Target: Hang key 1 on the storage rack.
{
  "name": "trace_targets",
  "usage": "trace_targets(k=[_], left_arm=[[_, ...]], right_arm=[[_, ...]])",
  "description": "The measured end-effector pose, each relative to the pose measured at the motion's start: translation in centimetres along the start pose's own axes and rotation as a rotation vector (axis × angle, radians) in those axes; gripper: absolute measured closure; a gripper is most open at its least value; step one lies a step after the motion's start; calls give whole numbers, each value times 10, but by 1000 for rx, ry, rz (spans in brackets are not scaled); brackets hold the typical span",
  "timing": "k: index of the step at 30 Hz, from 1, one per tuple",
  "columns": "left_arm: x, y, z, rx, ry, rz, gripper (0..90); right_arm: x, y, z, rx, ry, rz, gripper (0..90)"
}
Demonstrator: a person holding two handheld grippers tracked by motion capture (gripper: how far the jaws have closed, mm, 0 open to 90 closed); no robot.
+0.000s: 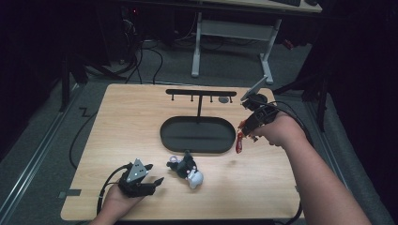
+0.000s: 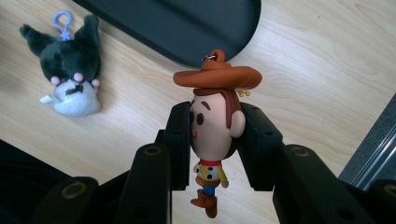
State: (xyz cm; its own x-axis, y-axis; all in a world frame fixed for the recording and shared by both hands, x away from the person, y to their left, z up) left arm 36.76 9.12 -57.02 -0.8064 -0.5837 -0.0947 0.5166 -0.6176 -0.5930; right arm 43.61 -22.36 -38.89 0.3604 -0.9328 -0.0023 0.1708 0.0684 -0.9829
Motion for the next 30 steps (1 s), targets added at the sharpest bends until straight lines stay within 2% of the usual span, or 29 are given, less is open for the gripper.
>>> trace_targets(k=[9,26,30], left_arm=[[0,0,-1,2,-4,-1,350],[-2,-2,-2,2,-9,0,351],[-3,-1,-2,3,-11,0,351]], right_arm=[[0,-4,21,26,1,-2,672],[18,-8,55,33,43,-16,672],[15,-9,66,46,36,-14,672]])
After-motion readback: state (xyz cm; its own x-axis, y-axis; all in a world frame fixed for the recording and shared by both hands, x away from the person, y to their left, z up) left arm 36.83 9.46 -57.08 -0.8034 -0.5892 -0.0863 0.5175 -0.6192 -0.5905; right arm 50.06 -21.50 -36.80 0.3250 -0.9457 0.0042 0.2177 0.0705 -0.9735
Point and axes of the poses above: each handheld gripper's, and its own axes: y roughly forward along the jaws, z roughly out of its top, x roughly to its right, the point moved 9 cm from there along y, roughly forward along the jaws, and after that the axes turned 5 degrees about y, right-handed, at the moved point
